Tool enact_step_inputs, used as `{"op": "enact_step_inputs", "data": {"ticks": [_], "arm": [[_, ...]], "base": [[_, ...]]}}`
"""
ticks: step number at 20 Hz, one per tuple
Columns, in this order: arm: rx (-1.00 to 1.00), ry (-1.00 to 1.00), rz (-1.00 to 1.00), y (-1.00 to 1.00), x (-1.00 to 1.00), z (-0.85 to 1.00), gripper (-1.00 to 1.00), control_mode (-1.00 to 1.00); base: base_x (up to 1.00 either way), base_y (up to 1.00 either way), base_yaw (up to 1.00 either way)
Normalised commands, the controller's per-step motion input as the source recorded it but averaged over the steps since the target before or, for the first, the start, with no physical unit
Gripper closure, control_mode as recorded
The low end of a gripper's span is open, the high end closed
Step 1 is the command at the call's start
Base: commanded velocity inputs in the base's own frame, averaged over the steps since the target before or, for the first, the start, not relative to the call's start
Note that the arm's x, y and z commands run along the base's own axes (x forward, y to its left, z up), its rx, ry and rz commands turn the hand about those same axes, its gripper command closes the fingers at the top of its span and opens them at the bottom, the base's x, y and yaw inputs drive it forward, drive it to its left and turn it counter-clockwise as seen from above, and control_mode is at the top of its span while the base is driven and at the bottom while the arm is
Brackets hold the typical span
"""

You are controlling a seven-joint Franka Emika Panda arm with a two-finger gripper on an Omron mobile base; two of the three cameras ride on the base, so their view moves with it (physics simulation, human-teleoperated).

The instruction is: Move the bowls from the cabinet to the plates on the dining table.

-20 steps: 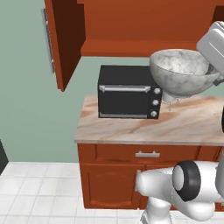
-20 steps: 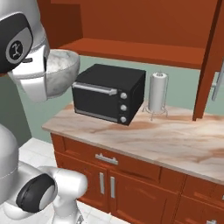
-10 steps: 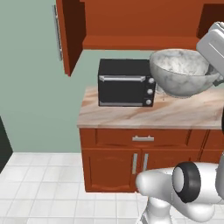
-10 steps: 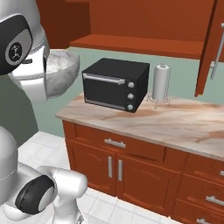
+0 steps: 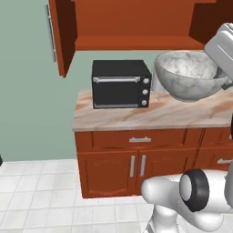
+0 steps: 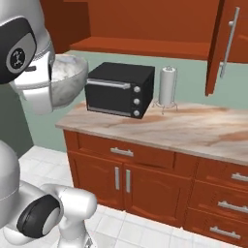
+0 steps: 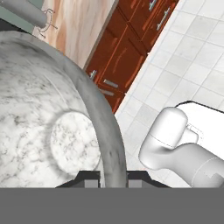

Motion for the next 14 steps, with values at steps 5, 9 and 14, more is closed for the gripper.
{"op": "enact_step_inputs", "data": {"ticks": [5,9,14], "arm": [[0.00,0.00,0.00,0.00,0.00,0.00,1.00,1.00],[0.00,0.00,0.00,0.00,0.00,0.00,1.00,1.00],[0.00,0.00,0.00,0.00,0.00,0.00,1.00,1.00]], "base": [[0.00,0.00,-0.25],[0.00,0.00,-0.25],[0.00,0.00,-0.25]]}}
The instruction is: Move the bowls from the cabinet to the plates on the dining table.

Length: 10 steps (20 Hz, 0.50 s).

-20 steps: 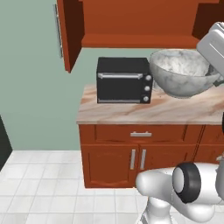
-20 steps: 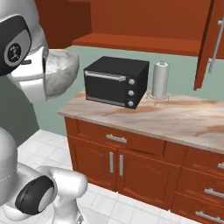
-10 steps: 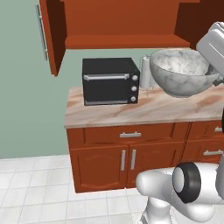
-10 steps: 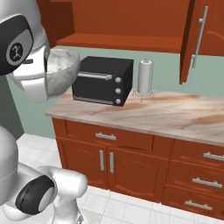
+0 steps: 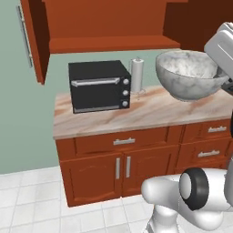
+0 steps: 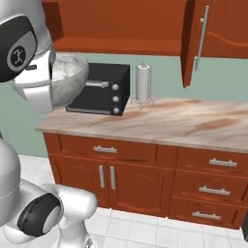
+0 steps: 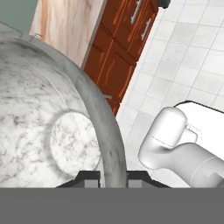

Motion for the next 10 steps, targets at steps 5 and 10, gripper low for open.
{"op": "enact_step_inputs", "data": {"ticks": [5,10], "arm": [[0.00,0.00,0.00,0.00,0.00,0.00,1.00,1.00],[0.00,0.00,0.00,0.00,0.00,0.00,1.00,1.00]], "base": [[0.00,0.00,-0.25],[0.00,0.00,-0.25]]}}
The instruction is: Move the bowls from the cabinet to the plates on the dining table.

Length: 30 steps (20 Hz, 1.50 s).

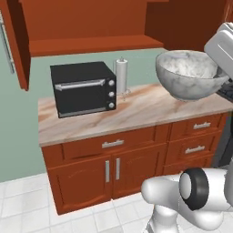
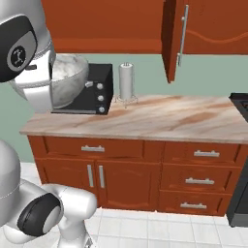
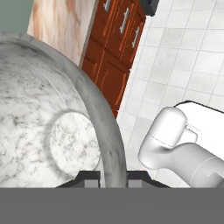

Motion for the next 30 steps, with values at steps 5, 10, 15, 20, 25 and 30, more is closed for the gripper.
{"op": "enact_step_inputs", "data": {"ticks": [5,10,15,20,25,30], "arm": [[0.00,0.00,0.00,0.00,0.00,0.00,1.00,1.00],[0.00,0.00,0.00,0.00,0.00,0.00,1.00,1.00],[0.00,0.00,0.00,0.00,0.00,0.00,1.00,1.00],[0.00,0.00,0.00,0.00,0.00,0.00,1.00,1.00],[0.00,0.00,0.00,0.00,0.00,0.00,1.00,1.00],[0.00,0.00,0.00,0.00,0.00,0.00,1.00,1.00]], "base": [[0.00,0.01,-0.25],[0.00,0.00,-0.25],[0.00,0.00,-0.25],[0.00,0.00,-0.25],[0.00,0.00,-0.25],[0.00,0.00,-0.25]]}}
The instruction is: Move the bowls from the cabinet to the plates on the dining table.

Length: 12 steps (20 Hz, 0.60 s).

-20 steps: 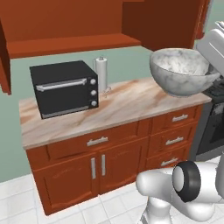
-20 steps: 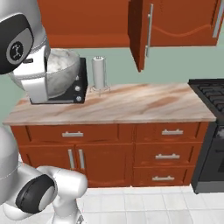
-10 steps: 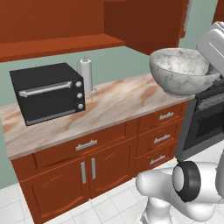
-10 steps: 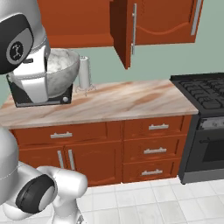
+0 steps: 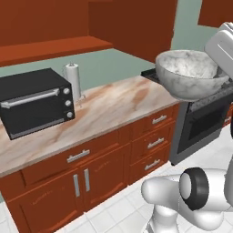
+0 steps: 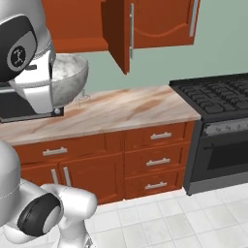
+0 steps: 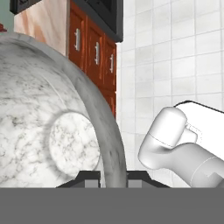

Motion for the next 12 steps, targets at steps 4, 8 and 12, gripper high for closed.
{"op": "enact_step_inputs", "data": {"ticks": [4,8,12], "arm": [[0.00,0.00,0.00,0.00,0.00,0.00,1.00,1.00],[0.00,0.00,0.00,0.00,0.00,0.00,1.00,1.00],[0.00,0.00,0.00,0.00,0.00,0.00,1.00,1.00]], "base": [[0.00,0.00,-0.25],[0.00,0.00,-0.25],[0.00,0.00,-0.25]]}}
